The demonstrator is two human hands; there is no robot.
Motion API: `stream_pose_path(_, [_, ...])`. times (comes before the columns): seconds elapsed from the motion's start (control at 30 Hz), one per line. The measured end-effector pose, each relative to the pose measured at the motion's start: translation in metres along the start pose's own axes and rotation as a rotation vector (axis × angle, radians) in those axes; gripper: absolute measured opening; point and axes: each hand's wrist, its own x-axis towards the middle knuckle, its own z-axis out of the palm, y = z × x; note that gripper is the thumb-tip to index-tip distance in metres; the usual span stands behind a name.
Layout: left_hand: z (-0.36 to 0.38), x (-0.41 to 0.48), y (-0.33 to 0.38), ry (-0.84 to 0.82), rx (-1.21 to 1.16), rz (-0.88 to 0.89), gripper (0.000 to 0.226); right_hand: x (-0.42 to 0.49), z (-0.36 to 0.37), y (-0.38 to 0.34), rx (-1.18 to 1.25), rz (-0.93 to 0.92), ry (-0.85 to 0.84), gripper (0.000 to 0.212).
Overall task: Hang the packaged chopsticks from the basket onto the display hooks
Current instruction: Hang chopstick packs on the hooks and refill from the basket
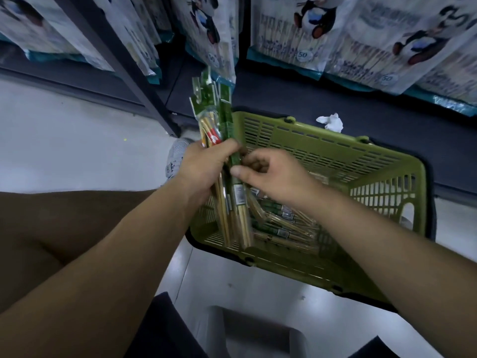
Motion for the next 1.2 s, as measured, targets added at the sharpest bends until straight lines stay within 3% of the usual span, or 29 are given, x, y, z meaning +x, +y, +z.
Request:
stream_pose_path(0.07, [-0.008,0.008,0.002,0.083,0.027,0.032,0.017,0.010,-0.002,0.024,0.125,0.103,0.043,0.030])
stream_pose_path(0.17, [-0.018,0.019,0.005,0.153,0.116,0.124,0.013,0.021,-0.009,0.082,-0.129,0.259,0.087,0.012])
stream_pose_path(0.27, [-0.023,0.025,0.001,0.193,0.137,0.143,0.024,0.023,-0.009,0.136,-0.386,0.429,-0.021,0.044])
stream_pose_path(0.4, [-0.025,0.029,-0.008,0.185,0.092,0.112,0.047,0.028,-0.007,0.168,-0.545,0.460,-0.124,0.078])
stream_pose_path(0.5, [-0.027,0.031,-0.011,0.144,0.056,0.098,0.051,0.038,0.000,0.174,-0.708,0.467,-0.102,0.088])
stream_pose_path(0.6, [-0.029,0.033,-0.013,0.102,0.055,0.099,0.039,0.047,0.009,0.170,-0.861,0.476,-0.089,0.092])
stream_pose_path(0.73, [-0.028,0.033,-0.012,0.092,0.061,0.104,0.034,0.048,0.015,0.171,-0.857,0.420,-0.049,0.074])
stream_pose_path(1.0, [-0.027,0.032,-0.010,0.078,0.079,0.110,0.048,0.045,0.015,0.173,-0.932,0.343,-0.151,0.040])
stream_pose_path(1.2, [-0.028,0.032,-0.010,0.066,0.064,0.114,0.055,0.044,0.003,0.168,-0.827,0.357,-0.228,0.036])
